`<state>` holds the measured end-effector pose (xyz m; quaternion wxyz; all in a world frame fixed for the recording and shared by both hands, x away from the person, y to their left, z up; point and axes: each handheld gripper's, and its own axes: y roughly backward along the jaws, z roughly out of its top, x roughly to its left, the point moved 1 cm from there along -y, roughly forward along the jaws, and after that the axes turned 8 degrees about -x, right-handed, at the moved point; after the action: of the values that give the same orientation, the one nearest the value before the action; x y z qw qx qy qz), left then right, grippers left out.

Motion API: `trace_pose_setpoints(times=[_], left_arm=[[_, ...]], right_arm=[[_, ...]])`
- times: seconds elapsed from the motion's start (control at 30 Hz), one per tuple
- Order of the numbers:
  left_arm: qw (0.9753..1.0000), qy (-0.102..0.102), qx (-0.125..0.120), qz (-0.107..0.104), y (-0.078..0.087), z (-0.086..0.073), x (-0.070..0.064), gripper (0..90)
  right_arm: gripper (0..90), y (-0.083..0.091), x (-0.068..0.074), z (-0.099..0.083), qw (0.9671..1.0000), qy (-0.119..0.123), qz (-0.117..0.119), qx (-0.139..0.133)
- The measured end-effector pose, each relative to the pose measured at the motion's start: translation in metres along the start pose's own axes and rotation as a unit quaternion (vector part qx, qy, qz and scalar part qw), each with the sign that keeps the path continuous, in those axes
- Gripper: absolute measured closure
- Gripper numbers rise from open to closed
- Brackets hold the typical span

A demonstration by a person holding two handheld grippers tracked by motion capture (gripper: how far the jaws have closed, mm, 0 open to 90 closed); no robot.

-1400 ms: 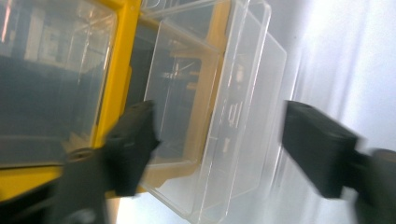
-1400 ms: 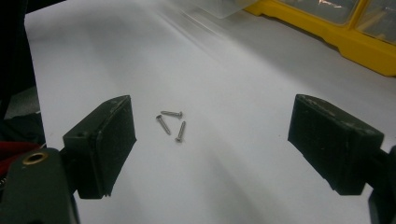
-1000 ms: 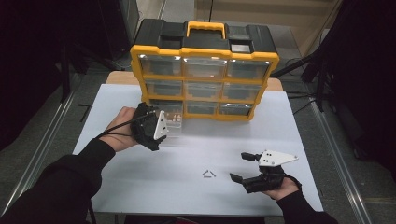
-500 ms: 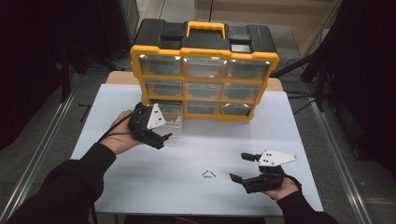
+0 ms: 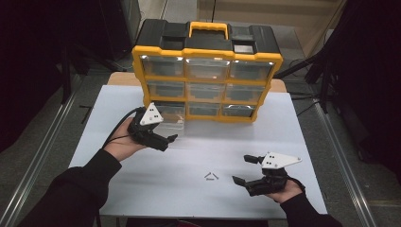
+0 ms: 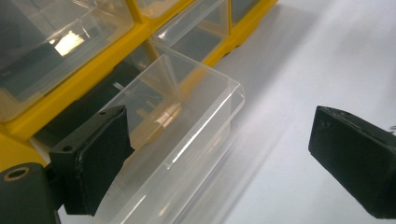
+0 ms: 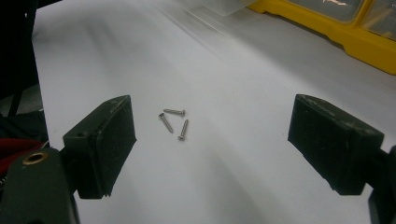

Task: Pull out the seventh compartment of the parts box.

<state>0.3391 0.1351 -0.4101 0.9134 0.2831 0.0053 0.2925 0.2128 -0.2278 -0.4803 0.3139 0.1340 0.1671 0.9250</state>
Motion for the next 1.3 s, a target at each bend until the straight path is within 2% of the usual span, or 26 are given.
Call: trace_pose_setpoints(times=[0.1, 0.3, 0.53, 0.7, 0.77, 1.07, 1.2, 1.3], left_arm=[[0.9998, 0.018, -0.005, -0.012, 0.002, 0.000, 0.000, 5.5], [0.9986, 0.041, -0.021, -0.026, 0.006, -0.004, -0.003, 5.5], [0.9956, 0.072, -0.041, -0.043, 0.010, -0.009, -0.005, 5.5], [0.9948, 0.069, -0.062, -0.041, 0.017, -0.012, -0.008, 5.5], [0.9933, 0.079, -0.071, -0.045, 0.019, -0.014, -0.009, 5.5], [0.9904, 0.098, -0.084, -0.049, 0.026, -0.024, -0.014, 5.5], [0.9910, 0.093, -0.083, -0.048, 0.030, -0.028, -0.018, 5.5], [0.9906, 0.095, -0.086, -0.049, 0.032, -0.031, -0.021, 5.5]], right_arm=[[15.8, 0.000, 0.000, 0.000, 1.0000, -0.001, 0.000, -0.001], [15.8, -0.001, 0.000, 0.000, 1.0000, 0.001, 0.002, -0.002], [15.6, -0.001, 0.000, 0.000, 0.9999, -0.003, 0.002, -0.012], [14.6, -0.001, 0.000, 0.000, 0.9992, -0.031, 0.003, -0.025], [14.6, -0.001, 0.000, 0.001, 0.9988, -0.037, 0.005, -0.031], [14.1, -0.001, -0.001, 0.002, 0.9988, -0.032, 0.004, -0.036], [14.1, -0.002, -0.001, 0.001, 0.9990, -0.039, 0.009, -0.021], [14.1, -0.003, 0.000, 0.001, 0.9989, -0.042, 0.015, -0.011]])
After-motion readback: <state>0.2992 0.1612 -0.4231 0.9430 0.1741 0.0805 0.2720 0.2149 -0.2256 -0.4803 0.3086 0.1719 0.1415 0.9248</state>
